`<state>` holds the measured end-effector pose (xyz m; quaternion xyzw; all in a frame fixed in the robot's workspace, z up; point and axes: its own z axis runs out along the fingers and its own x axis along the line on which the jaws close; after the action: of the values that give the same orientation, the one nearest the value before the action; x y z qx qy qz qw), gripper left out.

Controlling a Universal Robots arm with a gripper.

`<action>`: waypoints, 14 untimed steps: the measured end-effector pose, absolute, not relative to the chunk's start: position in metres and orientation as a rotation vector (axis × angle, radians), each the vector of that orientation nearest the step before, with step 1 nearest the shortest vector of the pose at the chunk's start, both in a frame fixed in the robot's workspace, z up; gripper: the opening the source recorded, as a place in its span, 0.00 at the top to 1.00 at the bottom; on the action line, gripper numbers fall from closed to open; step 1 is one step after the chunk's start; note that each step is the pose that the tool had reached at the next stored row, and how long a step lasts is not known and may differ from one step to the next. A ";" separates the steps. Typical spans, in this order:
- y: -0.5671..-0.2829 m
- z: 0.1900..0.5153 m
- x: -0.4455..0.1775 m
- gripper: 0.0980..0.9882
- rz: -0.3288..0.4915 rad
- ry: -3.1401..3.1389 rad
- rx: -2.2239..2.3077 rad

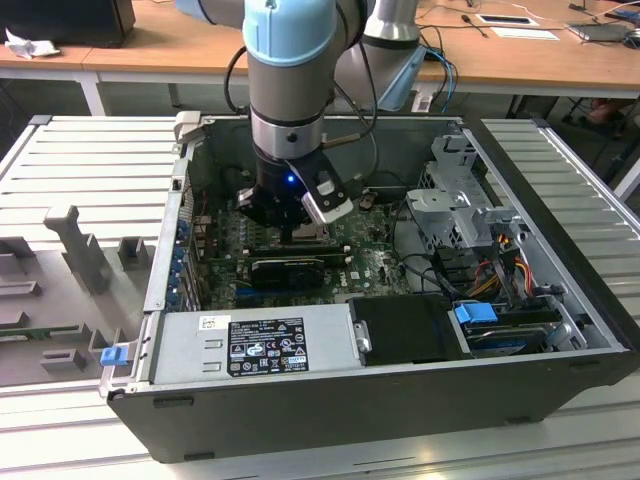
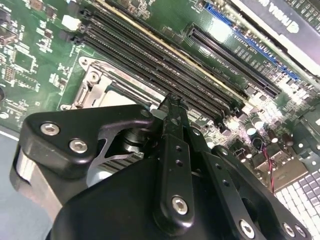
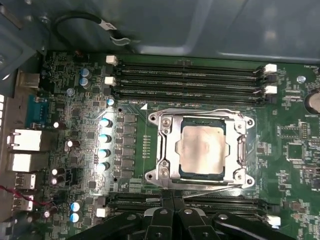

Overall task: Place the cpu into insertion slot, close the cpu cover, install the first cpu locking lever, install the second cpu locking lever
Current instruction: 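Install the second cpu locking lever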

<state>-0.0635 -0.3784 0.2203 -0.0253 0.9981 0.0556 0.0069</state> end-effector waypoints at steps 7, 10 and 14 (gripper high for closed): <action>-0.384 0.214 -0.071 0.99 0.256 3.115 -0.082; -0.388 0.211 -0.073 0.99 0.278 3.113 -0.082; -0.389 0.206 -0.074 0.99 0.313 3.109 -0.081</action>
<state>-0.0741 -0.3888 0.2064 -0.0261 0.9946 0.1000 0.0080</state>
